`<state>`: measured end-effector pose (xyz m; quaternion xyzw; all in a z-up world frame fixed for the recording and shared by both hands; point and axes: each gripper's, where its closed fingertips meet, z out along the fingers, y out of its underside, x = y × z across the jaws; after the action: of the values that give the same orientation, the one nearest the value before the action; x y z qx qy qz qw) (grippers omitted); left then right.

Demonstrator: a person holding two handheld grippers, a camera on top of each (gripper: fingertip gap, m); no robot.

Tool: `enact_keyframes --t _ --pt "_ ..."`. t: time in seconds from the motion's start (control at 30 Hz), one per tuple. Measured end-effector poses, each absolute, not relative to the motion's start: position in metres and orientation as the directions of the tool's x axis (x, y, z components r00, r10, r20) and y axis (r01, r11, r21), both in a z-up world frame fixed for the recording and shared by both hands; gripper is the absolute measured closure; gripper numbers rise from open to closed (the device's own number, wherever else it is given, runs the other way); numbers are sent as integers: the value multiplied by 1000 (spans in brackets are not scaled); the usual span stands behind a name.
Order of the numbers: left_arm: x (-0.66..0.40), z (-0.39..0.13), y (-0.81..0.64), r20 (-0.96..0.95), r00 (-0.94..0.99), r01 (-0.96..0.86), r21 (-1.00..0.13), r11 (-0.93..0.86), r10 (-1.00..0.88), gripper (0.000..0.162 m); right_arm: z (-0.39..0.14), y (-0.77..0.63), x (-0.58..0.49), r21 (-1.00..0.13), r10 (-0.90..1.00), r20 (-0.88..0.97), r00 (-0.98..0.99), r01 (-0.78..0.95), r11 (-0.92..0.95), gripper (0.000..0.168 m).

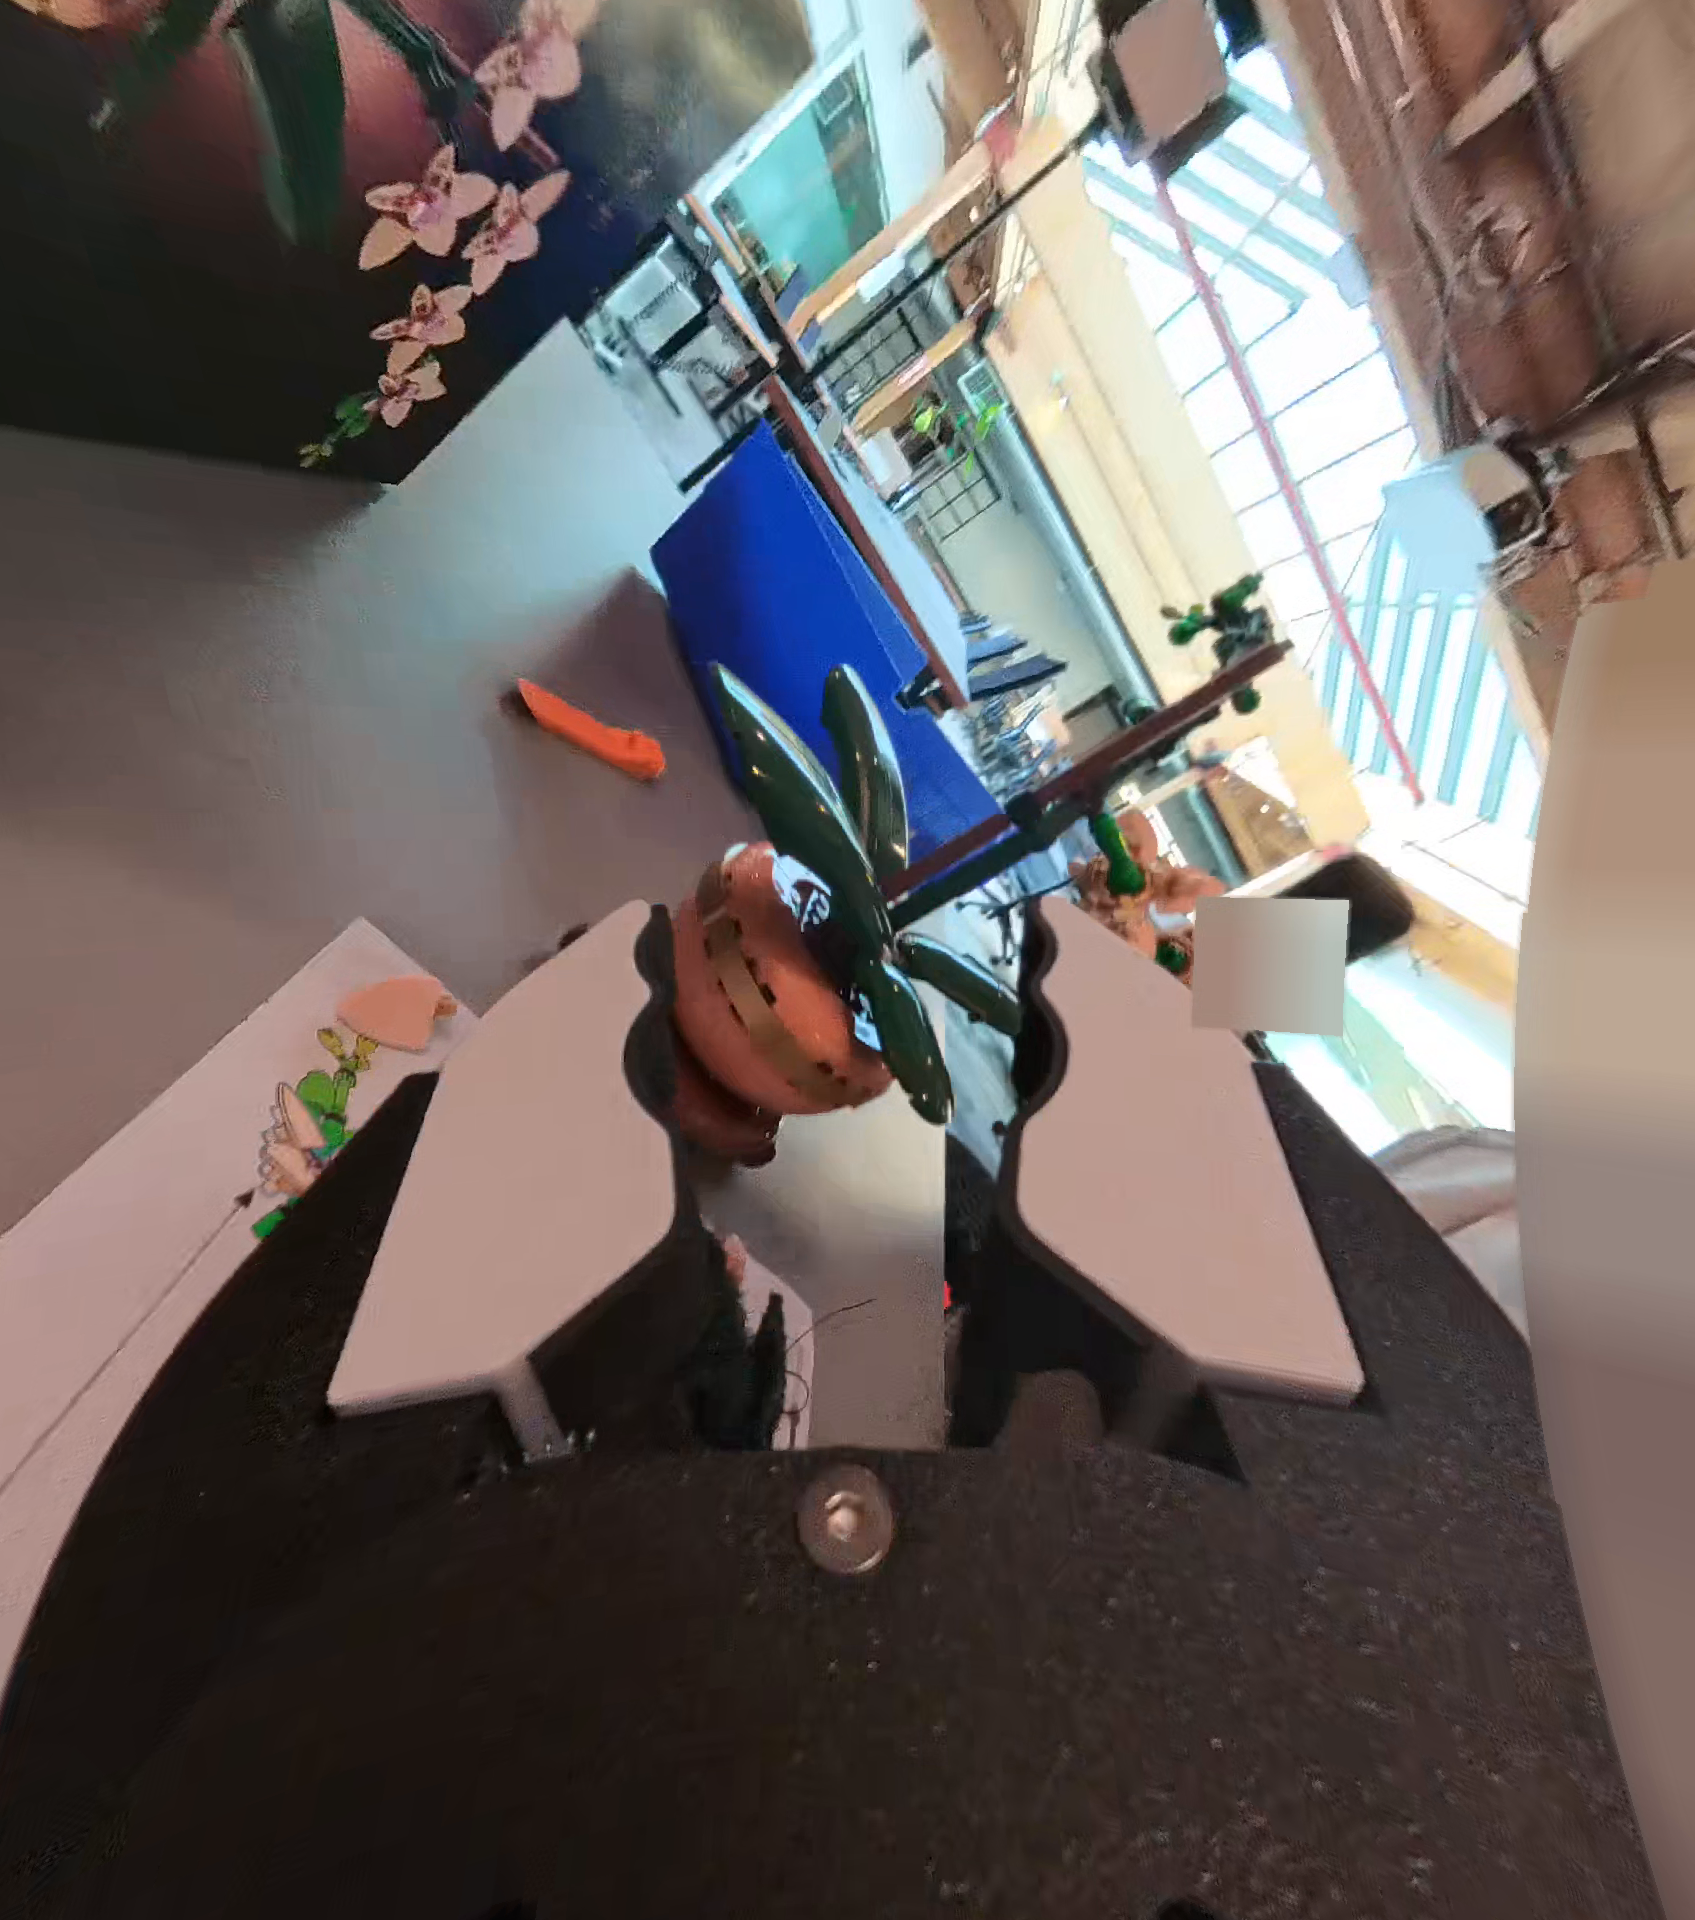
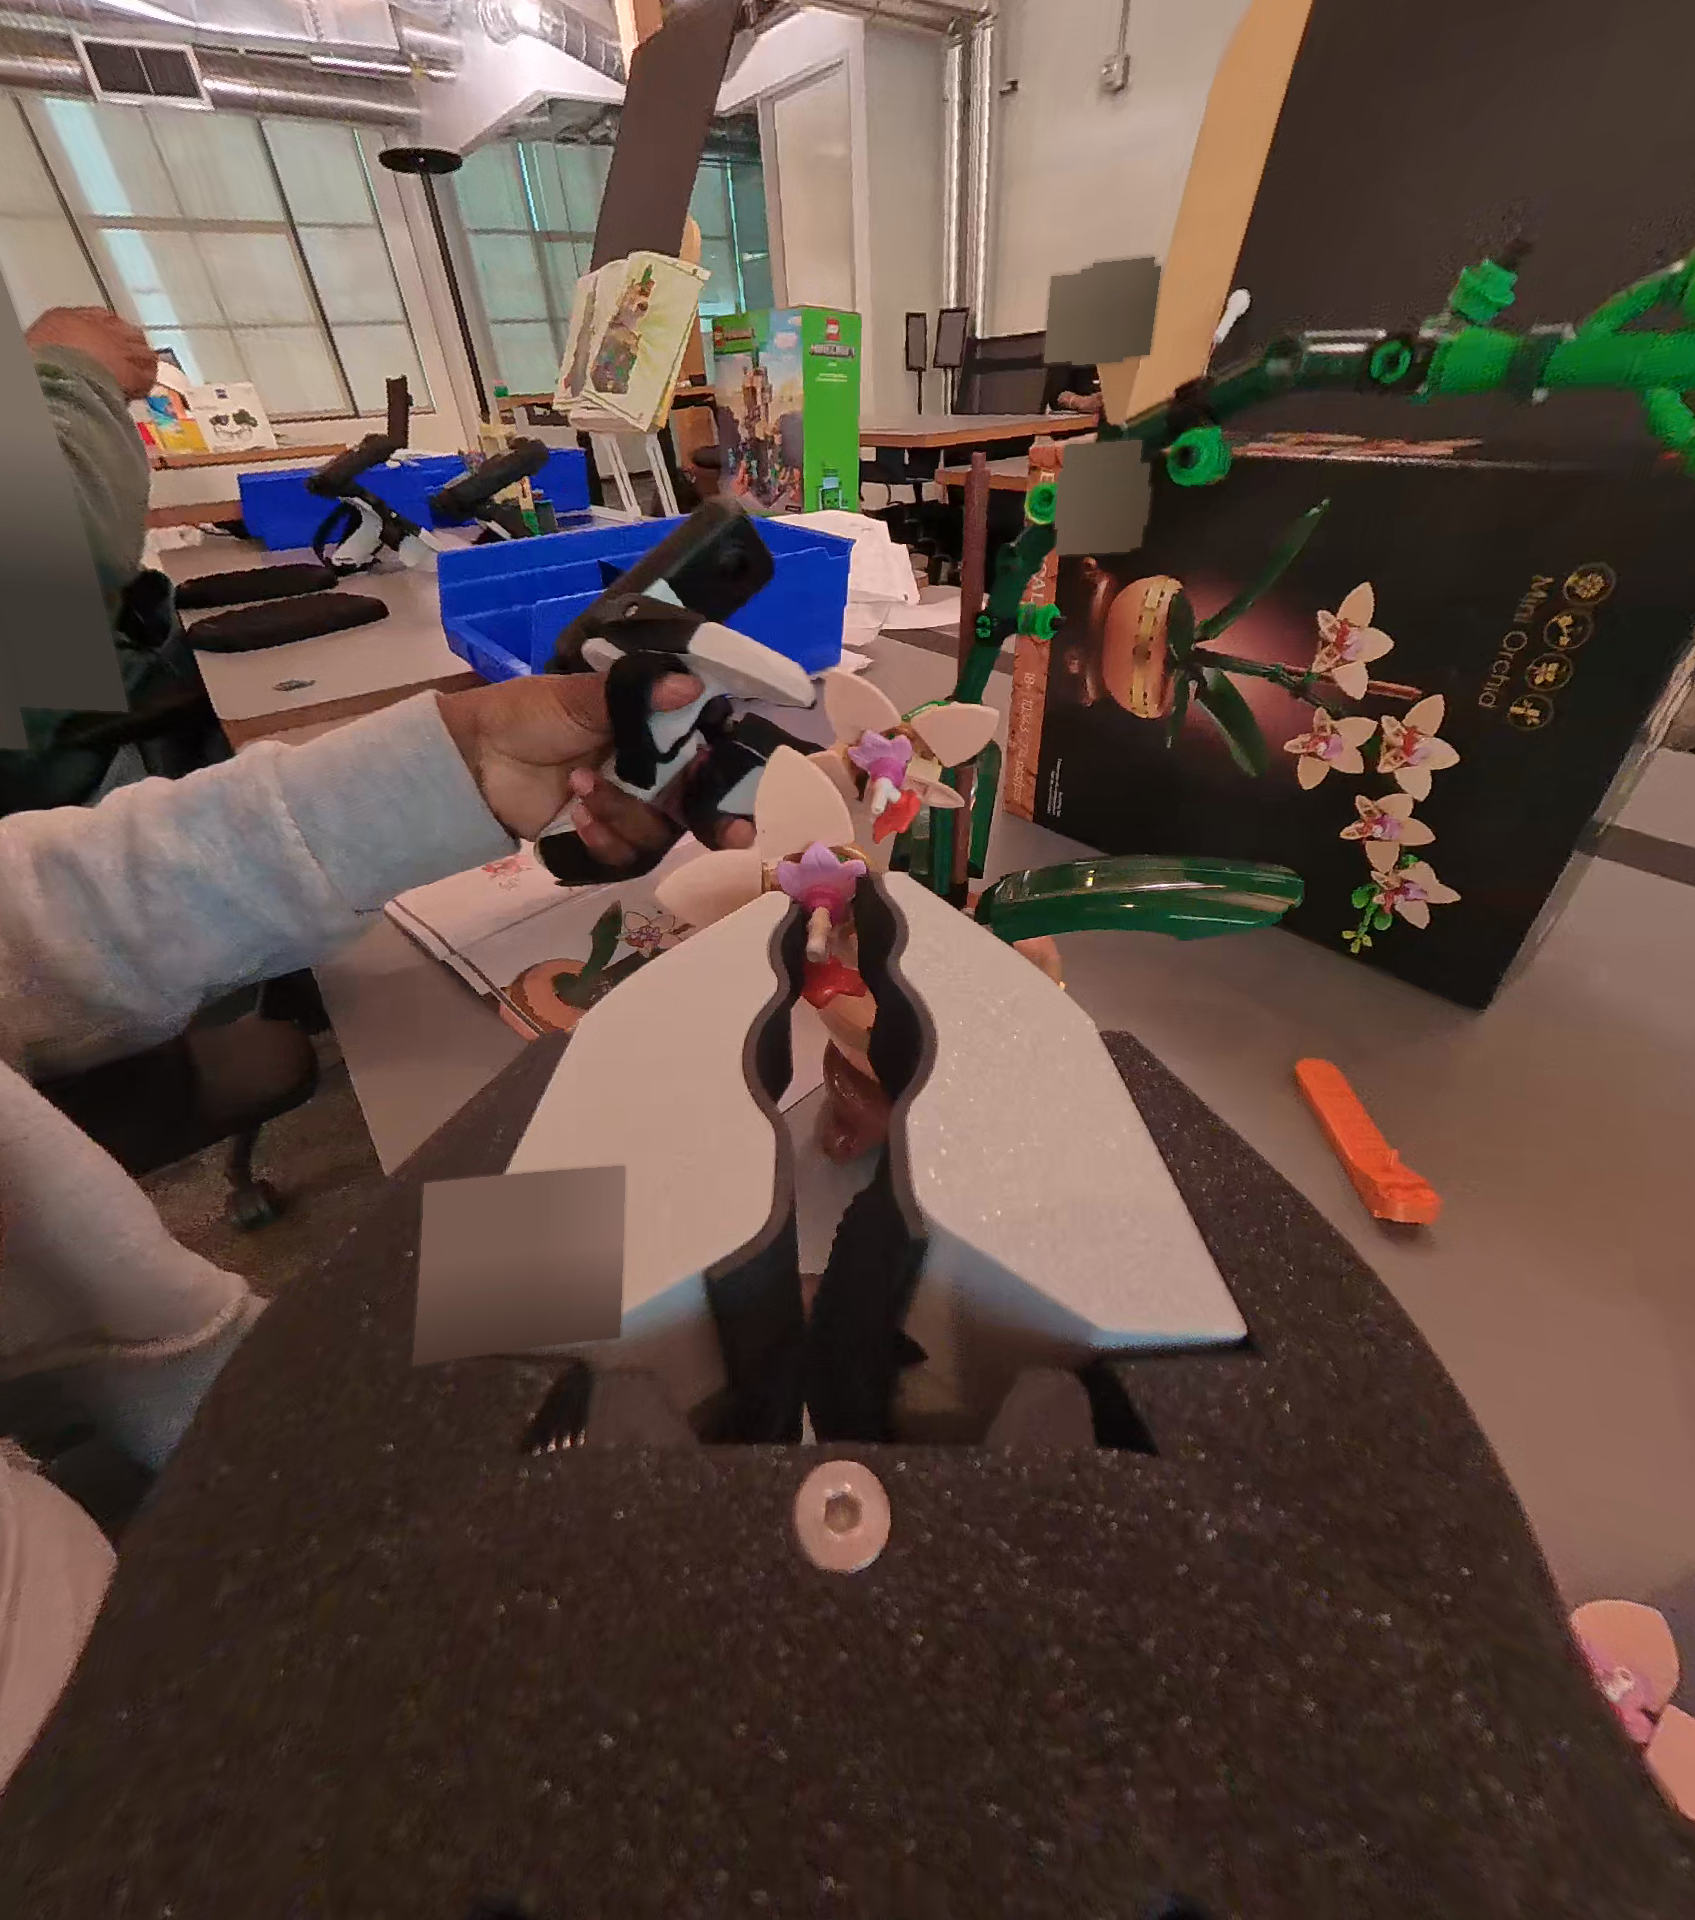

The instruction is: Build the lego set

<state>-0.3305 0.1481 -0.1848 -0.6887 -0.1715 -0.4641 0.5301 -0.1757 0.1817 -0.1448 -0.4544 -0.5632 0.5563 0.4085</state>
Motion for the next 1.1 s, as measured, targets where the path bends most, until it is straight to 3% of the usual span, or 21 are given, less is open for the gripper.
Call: enact_keyframes --t 0.13,0.2,0.3,0.33,0.5,0.77,0.87,1.03,1.1 --pt "-331 -179 162 829 481 745 -558 -365 -286 95 -141 180 -172 -999 969 -15 -248 50 -3 159" --pt "-329 -176 169 822 481 733 -568 -373 -305 102 -141 181 -171 -999 969 -9 -245 54 4 159" --pt "-330 -172 176 814 483 743 -576 -340 -323 147 -141 179 -170 -998 970 12 -244 58 27 159" --pt "-330 -172 175 805 499 739 -589 -326 -320 153 -141 178 -170 -998 969 18 -246 58 34 159" --pt "-322 -167 153 809 517 789 -577 -211 -281 153 -144 180 -167 -997 967 25 -253 63 42 159" --pt "-285 -170 92 767 639 769 -633 86 -56 153 -145 178 -166 -993 954 56 -294 80 83 159" --pt "-256 -171 80 727 686 726 -681 94 -28 147 -143 177 -167 -992 948 58 -312 89 90 159" --pt "-238 -175 60 599 801 599 -801 -21 10 98 -133 175 -170 -992 933 60 -355 83 96 159" --pt "-241 -168 47 516 857 515 -855 -66 10 95 -128 175 -171 -993 922 49 -385 79 85 159"
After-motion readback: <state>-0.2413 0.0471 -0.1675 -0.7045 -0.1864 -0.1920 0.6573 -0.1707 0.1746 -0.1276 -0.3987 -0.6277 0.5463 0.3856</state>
